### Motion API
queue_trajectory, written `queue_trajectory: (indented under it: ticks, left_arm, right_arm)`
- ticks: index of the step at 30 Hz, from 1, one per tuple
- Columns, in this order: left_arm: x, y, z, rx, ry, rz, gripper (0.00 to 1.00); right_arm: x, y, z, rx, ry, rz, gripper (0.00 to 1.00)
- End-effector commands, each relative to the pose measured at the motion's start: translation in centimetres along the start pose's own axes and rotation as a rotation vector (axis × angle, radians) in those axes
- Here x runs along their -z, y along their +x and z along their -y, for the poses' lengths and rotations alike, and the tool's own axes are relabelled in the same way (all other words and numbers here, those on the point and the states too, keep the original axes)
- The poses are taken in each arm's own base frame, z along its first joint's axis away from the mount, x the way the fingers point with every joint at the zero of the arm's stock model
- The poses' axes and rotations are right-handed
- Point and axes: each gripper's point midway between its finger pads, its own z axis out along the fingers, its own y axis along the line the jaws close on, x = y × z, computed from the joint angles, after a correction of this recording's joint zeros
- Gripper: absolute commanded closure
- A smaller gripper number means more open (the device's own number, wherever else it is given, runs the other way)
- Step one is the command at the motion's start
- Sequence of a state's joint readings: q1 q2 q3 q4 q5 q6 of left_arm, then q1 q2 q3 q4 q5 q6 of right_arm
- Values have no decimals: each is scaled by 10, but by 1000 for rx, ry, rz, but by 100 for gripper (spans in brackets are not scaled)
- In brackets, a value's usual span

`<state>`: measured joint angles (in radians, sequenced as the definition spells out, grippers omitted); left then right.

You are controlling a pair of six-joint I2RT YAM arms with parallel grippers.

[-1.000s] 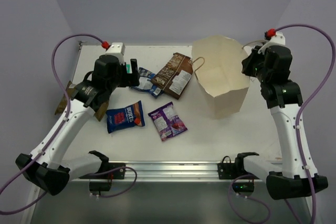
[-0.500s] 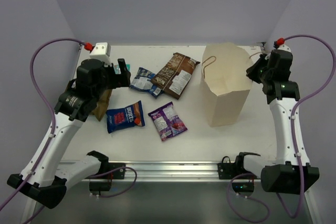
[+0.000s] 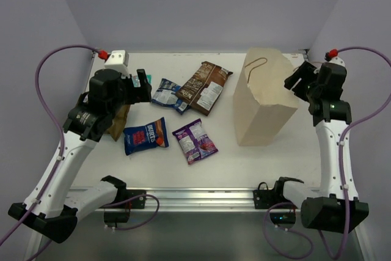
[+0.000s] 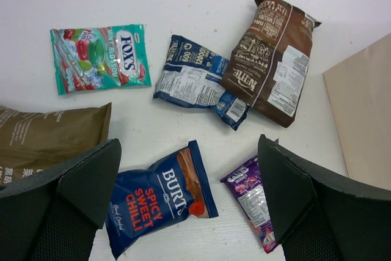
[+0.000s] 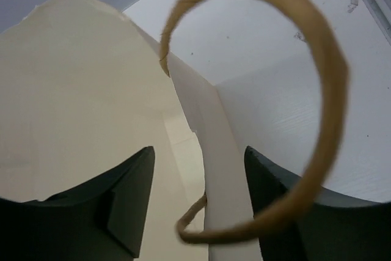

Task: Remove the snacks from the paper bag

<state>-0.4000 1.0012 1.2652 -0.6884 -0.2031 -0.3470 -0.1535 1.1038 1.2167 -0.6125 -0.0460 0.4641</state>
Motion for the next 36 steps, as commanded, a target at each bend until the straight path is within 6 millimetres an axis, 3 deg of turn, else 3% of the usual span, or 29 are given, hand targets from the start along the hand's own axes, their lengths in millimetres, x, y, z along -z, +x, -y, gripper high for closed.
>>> queue_trajectory:
  ticks: [1,2,7,8,10,13,14,20,25,27,28,30,36]
  left_arm:
    - [13,-15,-4,-15,-11,38,0]
    - [14,-16,-5,-15,-17,38,0]
    - [25,-30,-7,-17,-30,71,0]
    - [29,-35,-9,-17,-40,82,0]
    - [34,-41,-10,-21,-46,96,0]
    - [47,-54,-13,-28,-57,131,0]
    - [52,-57,-15,-30,-66,136,0]
    - [110,-101,-25,-30,-76,304,0]
    - [181,-127,-32,-12,-35,483,0]
    - [204,-129,-35,-22,-15,540,0]
    - [209,-128,-35,-32,-5,549,0]
    - [222,-124,-40,-55,-6,579,0]
    - [235,-99,-50,-92,-2,595,0]
  right_arm:
    - [22,-20,-9,31,-50,101,32]
    - [27,-22,-10,38,-55,109,24]
    - [61,-33,-16,100,-83,177,5]
    - [76,-38,-19,111,-96,205,1]
    - [92,-43,-22,139,-109,238,1]
    - [129,-55,-28,165,-139,327,1]
    - [150,-63,-33,171,-158,380,1]
    - [228,-84,-53,232,-259,572,1]
    - [279,-82,-61,261,-351,676,1]
    - [294,-80,-63,275,-389,716,1]
    - [311,-77,-61,280,-414,759,1]
    - [321,-75,-58,291,-432,799,1]
    - [353,-64,-41,325,-502,937,1]
